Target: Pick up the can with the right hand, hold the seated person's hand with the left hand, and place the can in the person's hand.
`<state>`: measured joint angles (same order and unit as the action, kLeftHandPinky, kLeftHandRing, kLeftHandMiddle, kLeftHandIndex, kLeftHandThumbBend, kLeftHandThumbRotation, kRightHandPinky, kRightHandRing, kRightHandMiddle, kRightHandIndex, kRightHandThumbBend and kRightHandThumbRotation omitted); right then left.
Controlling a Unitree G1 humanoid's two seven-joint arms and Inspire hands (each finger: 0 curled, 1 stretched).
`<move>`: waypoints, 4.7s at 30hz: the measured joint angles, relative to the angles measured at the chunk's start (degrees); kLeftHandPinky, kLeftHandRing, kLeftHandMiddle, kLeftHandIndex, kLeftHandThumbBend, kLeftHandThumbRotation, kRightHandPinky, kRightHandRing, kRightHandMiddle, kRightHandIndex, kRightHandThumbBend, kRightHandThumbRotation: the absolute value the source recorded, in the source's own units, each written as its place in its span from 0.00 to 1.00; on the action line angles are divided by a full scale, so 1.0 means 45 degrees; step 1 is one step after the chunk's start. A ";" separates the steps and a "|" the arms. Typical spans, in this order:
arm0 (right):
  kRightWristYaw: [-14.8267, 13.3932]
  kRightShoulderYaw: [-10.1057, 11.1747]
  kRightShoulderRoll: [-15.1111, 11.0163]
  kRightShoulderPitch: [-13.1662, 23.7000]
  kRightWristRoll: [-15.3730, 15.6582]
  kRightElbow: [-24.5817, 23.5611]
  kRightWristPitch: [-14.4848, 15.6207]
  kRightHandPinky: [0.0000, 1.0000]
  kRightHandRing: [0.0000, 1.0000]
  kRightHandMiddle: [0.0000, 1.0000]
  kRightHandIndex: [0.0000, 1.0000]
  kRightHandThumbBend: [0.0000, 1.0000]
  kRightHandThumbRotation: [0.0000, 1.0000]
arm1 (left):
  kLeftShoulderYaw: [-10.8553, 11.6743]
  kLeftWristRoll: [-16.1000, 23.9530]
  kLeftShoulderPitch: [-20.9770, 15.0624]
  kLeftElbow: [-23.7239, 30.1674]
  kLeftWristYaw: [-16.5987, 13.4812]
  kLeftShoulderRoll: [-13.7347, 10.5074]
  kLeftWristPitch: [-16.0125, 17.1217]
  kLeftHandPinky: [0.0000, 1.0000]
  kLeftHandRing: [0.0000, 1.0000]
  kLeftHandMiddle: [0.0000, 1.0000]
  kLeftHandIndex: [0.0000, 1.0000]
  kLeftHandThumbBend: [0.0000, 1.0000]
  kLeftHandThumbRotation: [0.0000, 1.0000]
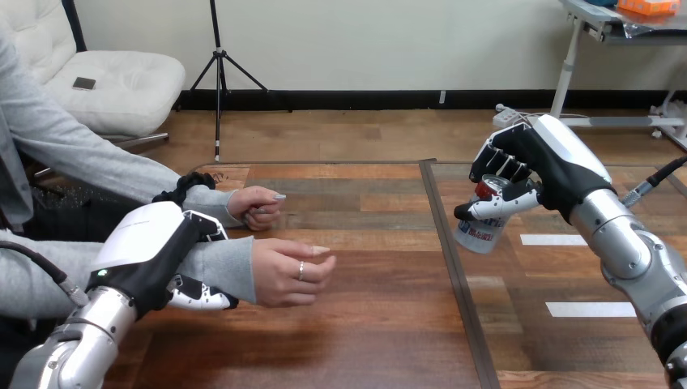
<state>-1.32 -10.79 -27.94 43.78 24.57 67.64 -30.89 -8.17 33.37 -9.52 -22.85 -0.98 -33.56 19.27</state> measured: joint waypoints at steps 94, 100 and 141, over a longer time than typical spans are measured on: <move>0.0945 -0.1084 0.2794 0.0039 0.0175 -0.0723 -0.0917 0.36 0.37 0.41 0.40 0.75 0.00 | 0.0004 -0.0329 -0.0001 0.0549 0.0391 0.0459 0.0241 0.29 0.33 0.39 0.43 0.65 0.00; 0.1026 -0.1151 0.3014 0.0047 0.0176 -0.0780 -0.0947 0.36 0.37 0.41 0.40 0.76 0.00 | 0.0004 -0.0326 -0.0001 0.0549 0.0372 0.0467 0.0245 0.29 0.33 0.39 0.43 0.66 0.00; 0.1434 -0.1611 0.3432 0.0383 0.0193 -0.0885 -0.1300 0.34 0.36 0.41 0.40 0.73 0.00 | 0.0052 -0.0337 0.0006 0.0577 0.0357 0.0560 0.0244 0.30 0.34 0.40 0.43 0.65 0.00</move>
<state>5.13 -18.04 -12.50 45.51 25.44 63.65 -36.74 -7.94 31.86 -9.49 -20.26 0.63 -31.05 20.37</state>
